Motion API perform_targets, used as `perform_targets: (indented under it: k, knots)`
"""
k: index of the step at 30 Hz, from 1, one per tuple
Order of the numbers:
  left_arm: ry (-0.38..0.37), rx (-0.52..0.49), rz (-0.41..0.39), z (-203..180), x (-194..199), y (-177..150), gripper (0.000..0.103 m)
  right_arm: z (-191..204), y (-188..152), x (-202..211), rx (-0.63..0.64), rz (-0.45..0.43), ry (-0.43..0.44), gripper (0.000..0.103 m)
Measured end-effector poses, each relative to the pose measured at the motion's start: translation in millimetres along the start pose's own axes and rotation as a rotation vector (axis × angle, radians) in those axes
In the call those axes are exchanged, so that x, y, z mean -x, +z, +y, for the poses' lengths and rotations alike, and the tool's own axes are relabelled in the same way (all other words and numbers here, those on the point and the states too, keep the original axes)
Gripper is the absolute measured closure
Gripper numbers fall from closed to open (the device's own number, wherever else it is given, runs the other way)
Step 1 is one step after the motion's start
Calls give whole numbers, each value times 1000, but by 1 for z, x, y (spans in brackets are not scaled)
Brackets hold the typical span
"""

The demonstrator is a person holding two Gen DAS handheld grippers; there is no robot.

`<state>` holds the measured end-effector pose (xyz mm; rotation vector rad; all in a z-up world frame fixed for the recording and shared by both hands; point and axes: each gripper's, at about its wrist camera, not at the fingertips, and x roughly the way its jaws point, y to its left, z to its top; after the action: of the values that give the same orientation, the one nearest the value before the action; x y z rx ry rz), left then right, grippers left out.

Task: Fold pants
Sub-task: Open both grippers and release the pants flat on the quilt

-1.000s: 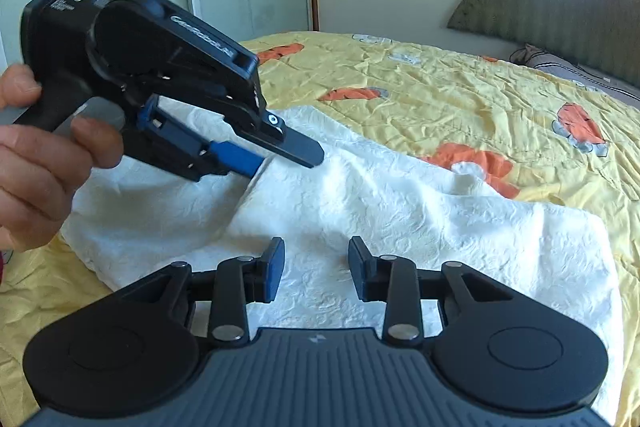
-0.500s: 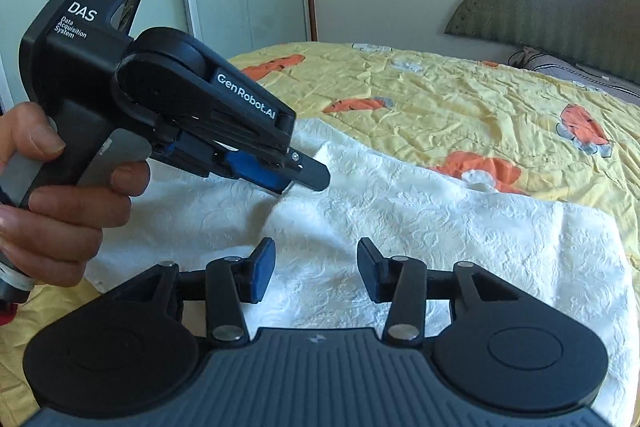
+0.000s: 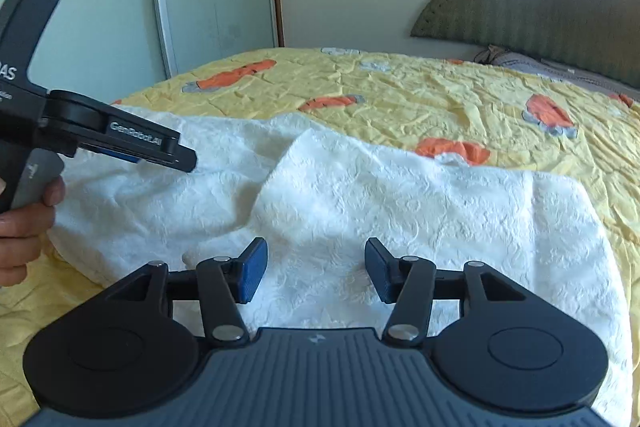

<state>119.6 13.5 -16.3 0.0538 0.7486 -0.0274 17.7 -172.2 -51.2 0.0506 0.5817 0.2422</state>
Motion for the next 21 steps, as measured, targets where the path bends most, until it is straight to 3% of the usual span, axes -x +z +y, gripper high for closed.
perform_targets:
  k: [4,13,17,21]
  knots:
    - [-1,6,9,5,-3,-9,29,-3,-2,-2,-12,-6,-33,33]
    - [41,-36,-49,-3,-4,-23,24,-5,-2,-6,-24,9,-59,21]
    - [80,-32,-87,-3,-8,-30,11,-4,-2,-8,-22,15,-80,14]
    - [95,-30,-106,-4,-7,-34,9,-7,-2,-10,-41,27,-109,3]
